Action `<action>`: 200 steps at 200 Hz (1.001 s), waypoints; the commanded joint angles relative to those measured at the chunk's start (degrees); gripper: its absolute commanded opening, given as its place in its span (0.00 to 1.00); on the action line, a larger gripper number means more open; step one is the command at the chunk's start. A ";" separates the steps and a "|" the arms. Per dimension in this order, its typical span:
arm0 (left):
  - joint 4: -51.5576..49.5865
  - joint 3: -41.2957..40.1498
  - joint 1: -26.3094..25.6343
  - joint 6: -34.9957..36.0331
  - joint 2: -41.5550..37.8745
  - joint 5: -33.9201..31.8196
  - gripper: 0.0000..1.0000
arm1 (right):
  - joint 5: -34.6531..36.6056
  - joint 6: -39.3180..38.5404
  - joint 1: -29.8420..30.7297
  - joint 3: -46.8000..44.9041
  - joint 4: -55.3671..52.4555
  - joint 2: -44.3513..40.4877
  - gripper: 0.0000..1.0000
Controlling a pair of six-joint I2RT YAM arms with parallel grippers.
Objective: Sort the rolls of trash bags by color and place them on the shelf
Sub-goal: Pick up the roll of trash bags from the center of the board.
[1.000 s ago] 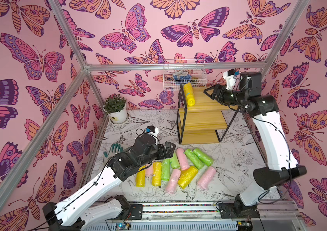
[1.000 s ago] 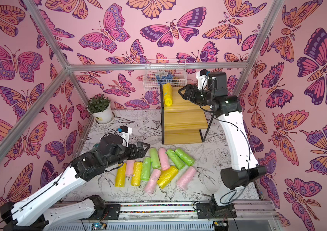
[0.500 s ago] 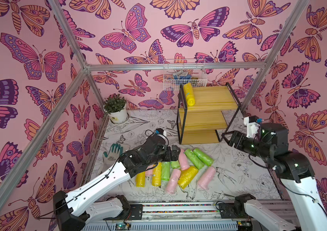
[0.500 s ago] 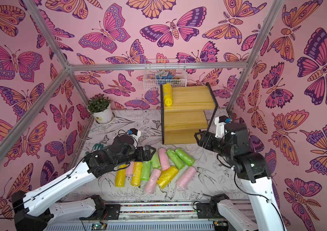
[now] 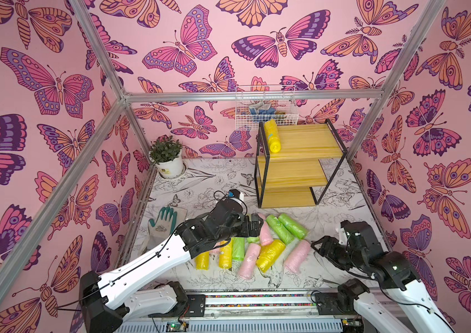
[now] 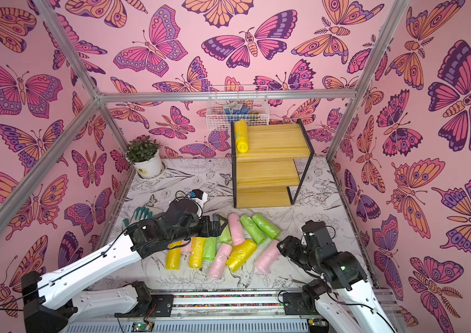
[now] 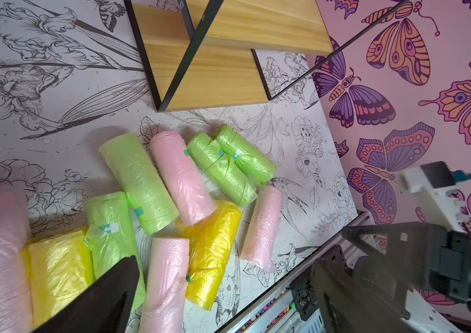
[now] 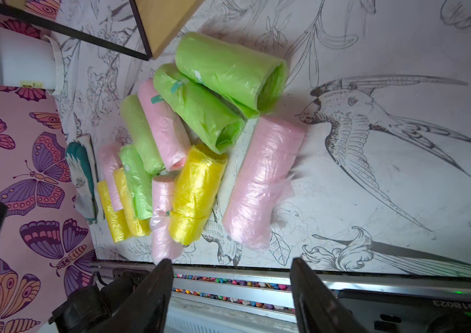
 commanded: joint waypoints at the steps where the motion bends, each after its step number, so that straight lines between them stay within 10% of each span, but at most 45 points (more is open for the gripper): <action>1: 0.82 -1.40 -0.60 -0.99 -1.45 -1.69 1.00 | 6.01 8.08 6.32 -2.98 4.78 0.04 0.68; 69: 1.21 -2.79 -1.06 -2.13 -2.83 -2.69 1.00 | 20.29 19.52 25.88 -9.86 18.12 11.89 0.77; 200: 1.37 -6.49 -1.05 -2.84 -6.81 -4.46 1.00 | 26.81 26.89 36.45 -9.01 22.50 26.83 0.64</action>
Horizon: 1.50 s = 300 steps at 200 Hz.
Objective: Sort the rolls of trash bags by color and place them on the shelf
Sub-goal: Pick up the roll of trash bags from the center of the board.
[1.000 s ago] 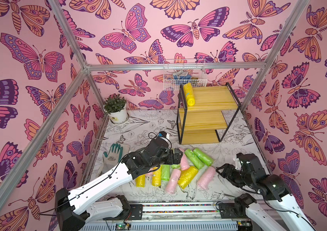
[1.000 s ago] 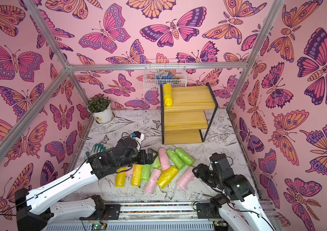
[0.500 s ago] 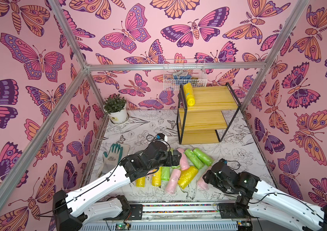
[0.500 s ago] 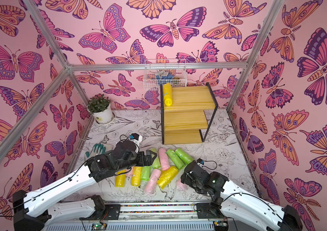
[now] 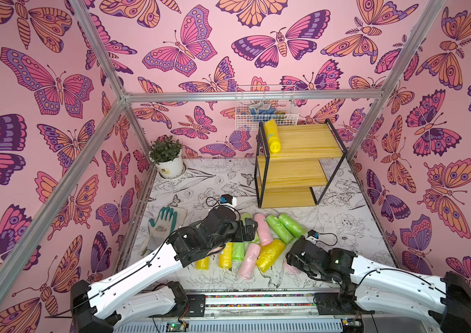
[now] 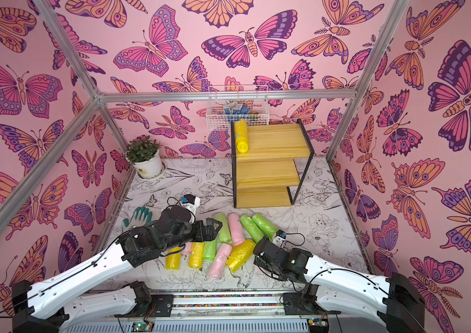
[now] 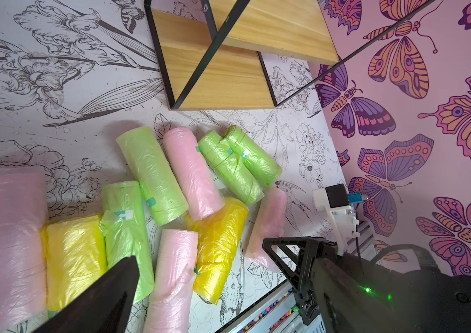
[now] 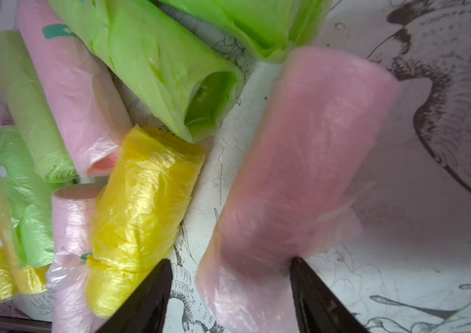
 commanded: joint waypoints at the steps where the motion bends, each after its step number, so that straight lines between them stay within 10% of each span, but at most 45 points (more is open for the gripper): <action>1: 0.79 -1.29 -0.31 -0.30 -1.06 -1.40 1.00 | 2.07 2.63 1.63 1.84 -1.72 3.09 0.63; 300: 0.92 -5.22 -0.31 -0.61 -4.98 -3.16 1.00 | 4.39 0.29 5.45 8.99 -6.87 20.21 0.59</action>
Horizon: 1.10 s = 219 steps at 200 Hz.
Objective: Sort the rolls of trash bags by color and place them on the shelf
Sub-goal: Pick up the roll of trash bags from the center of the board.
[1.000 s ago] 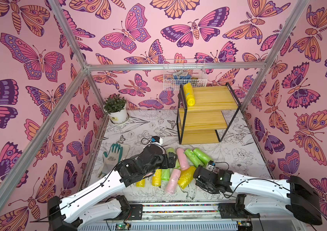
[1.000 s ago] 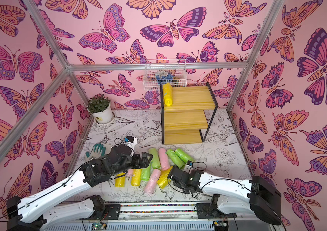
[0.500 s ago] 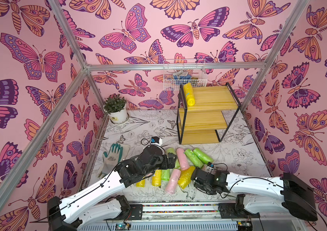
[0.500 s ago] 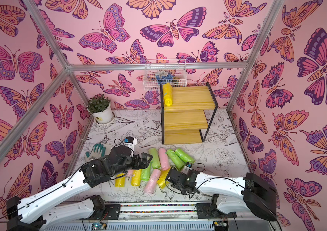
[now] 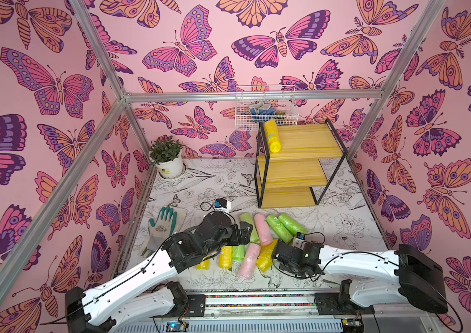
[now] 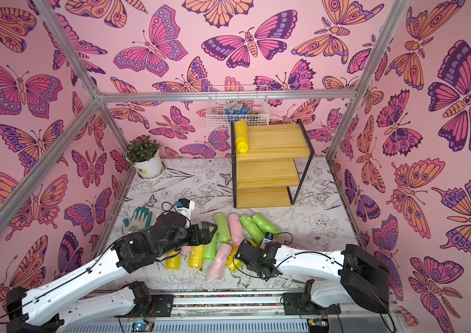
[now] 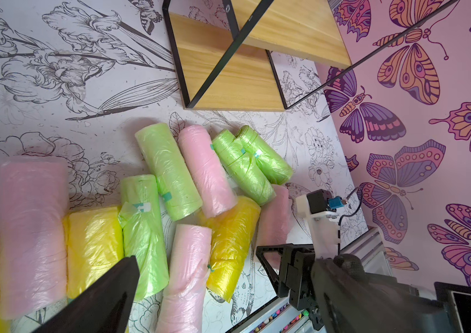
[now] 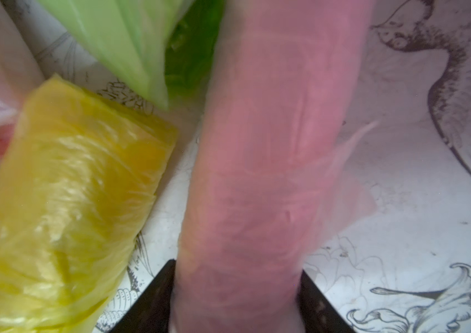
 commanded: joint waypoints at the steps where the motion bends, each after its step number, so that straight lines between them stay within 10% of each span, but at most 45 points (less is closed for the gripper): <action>1: 0.63 -0.96 -0.32 0.03 -0.65 -1.11 1.00 | 1.90 -1.45 0.38 0.21 -1.78 0.20 0.59; 69: 0.62 -1.24 -0.31 -0.04 -1.21 -1.55 1.00 | 0.53 -2.97 0.38 2.25 -1.86 4.33 0.41; 114: 0.57 -1.33 -0.32 -0.13 -1.82 -1.90 1.00 | 3.40 -5.25 0.51 4.39 -6.81 1.31 0.06; 160: 0.54 -1.31 -0.31 -0.13 -3.89 -2.16 1.00 | 10.31 -17.95 0.73 7.03 -12.26 -16.27 0.00; 219: 0.52 -0.20 -0.32 -0.17 -3.20 -2.02 1.00 | 11.34 -48.80 -1.08 3.75 6.12 -45.16 0.00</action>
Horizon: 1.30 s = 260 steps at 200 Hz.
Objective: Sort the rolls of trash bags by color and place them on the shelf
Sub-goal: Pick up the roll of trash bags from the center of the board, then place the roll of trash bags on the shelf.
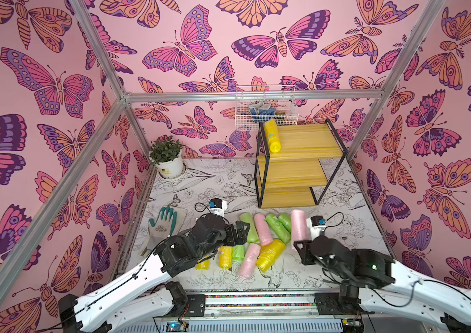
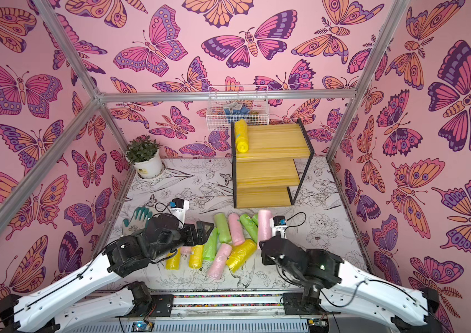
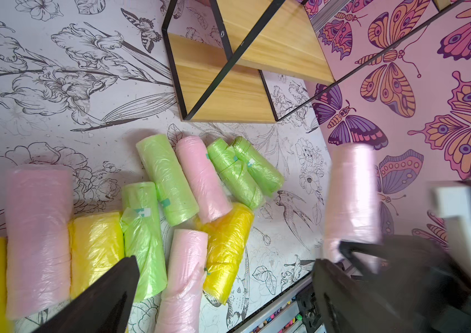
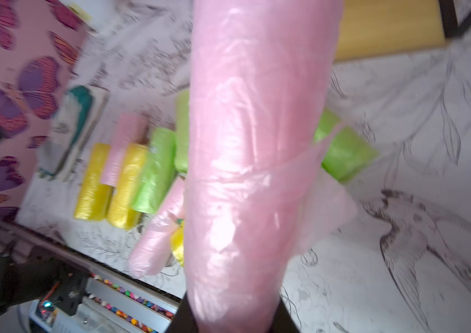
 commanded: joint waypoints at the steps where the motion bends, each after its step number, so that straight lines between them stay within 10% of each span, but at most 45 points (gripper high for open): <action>1: 0.48 0.44 -0.32 -0.17 0.63 -0.91 1.00 | 3.29 -16.76 -1.53 -1.04 8.58 -5.67 0.00; 97: 0.49 3.39 -0.32 -0.11 1.70 -0.78 1.00 | -36.28 -21.71 -35.71 4.61 29.26 13.41 0.00; 260: -1.11 6.72 -0.23 2.62 4.58 -2.56 1.00 | -54.21 -7.25 -43.84 7.08 63.28 39.09 0.00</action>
